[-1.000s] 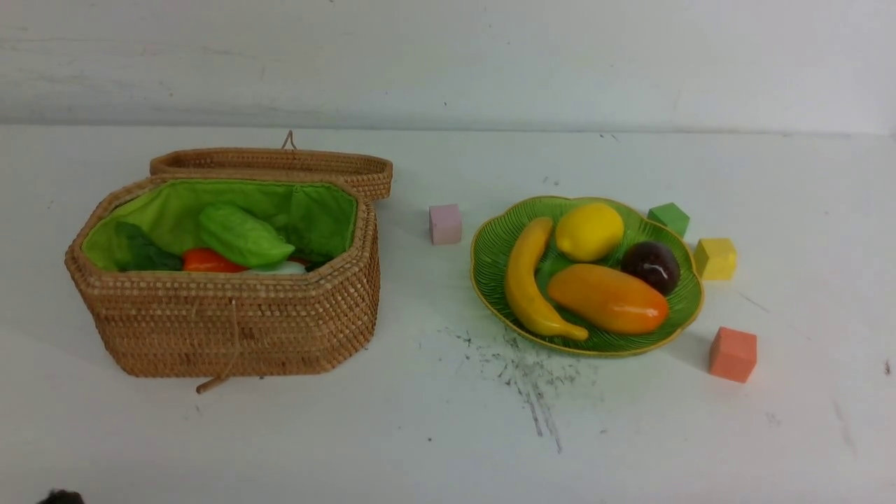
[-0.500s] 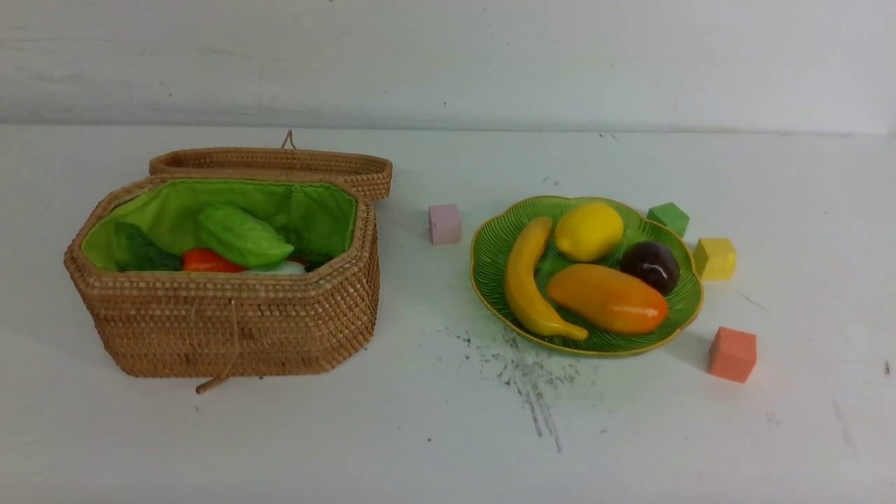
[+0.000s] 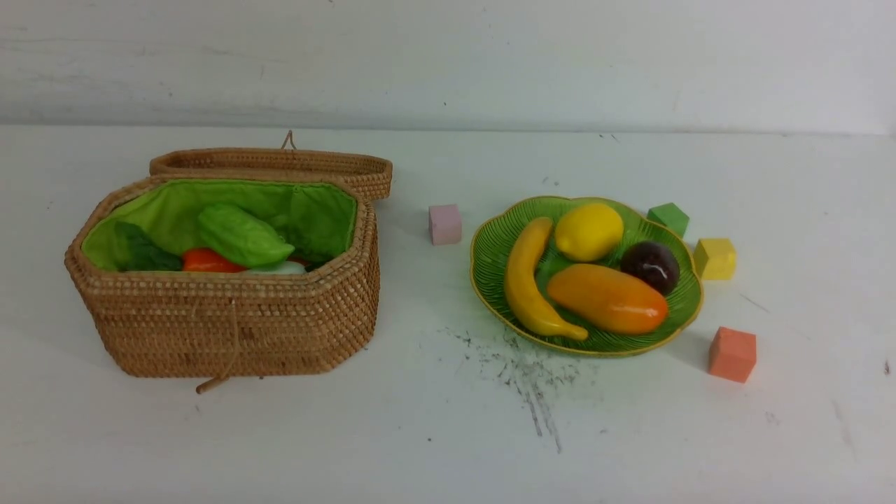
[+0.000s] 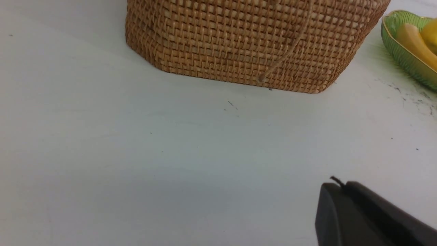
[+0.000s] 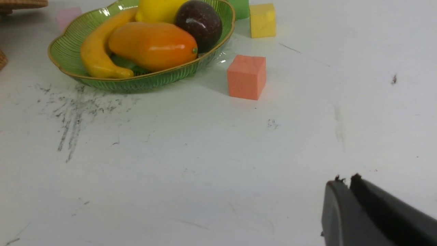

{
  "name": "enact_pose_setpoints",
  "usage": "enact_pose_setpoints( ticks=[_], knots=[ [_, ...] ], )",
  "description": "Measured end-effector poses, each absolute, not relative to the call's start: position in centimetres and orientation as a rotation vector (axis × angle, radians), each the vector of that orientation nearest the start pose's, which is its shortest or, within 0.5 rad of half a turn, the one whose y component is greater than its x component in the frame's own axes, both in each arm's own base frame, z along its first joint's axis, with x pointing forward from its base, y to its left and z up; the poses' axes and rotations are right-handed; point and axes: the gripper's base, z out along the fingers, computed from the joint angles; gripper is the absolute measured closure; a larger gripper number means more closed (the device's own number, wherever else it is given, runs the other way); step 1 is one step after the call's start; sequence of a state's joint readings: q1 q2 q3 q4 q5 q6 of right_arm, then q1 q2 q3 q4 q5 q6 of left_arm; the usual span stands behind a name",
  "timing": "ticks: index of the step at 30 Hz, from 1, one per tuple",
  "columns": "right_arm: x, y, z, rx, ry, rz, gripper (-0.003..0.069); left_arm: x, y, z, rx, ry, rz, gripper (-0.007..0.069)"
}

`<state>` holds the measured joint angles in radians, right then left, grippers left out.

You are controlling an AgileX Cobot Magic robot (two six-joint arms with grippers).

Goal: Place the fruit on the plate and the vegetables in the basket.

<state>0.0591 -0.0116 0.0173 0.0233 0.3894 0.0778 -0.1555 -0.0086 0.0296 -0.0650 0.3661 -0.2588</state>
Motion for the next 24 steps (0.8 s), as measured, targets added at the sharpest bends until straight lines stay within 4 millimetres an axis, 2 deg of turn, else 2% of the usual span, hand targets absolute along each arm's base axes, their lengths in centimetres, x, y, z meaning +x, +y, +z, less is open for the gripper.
enact_pose_setpoints(
  ticks=[24],
  knots=[
    [5.19,0.39,17.30,0.032,1.880,0.117,0.0601,5.20,-1.03,17.08,-0.138,1.880,-0.349,0.0629]
  ],
)
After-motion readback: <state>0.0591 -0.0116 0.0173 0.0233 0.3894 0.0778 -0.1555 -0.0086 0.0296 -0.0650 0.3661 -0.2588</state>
